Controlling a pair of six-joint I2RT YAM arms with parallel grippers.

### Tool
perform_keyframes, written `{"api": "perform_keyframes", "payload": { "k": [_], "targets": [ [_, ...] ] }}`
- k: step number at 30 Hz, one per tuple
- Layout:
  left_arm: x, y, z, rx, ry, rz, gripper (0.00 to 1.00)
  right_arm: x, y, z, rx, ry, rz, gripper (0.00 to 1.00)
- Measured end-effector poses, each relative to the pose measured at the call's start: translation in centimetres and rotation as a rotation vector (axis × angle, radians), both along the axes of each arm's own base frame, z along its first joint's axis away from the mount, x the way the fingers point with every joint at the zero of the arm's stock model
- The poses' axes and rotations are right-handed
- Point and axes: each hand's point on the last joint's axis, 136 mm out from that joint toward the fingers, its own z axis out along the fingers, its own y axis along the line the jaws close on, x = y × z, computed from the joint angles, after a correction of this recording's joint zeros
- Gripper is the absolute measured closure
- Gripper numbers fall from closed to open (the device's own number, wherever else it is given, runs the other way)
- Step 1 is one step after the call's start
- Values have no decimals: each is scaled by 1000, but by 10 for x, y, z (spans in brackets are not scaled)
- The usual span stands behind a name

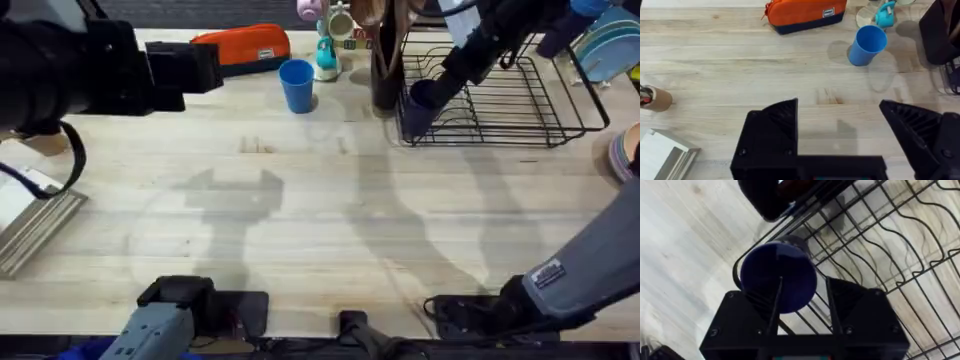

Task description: Pick up the cup on the table and put them onto the rack.

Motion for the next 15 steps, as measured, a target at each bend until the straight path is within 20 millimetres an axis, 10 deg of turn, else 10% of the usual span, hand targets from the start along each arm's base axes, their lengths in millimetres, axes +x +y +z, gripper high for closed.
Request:
{"api": "perform_keyframes", "payload": {
  "k": [15],
  "targets": [
    [0, 0, 0, 0, 0, 0, 7, 9, 1, 38, 4, -56, 0, 463]
  ]
}}
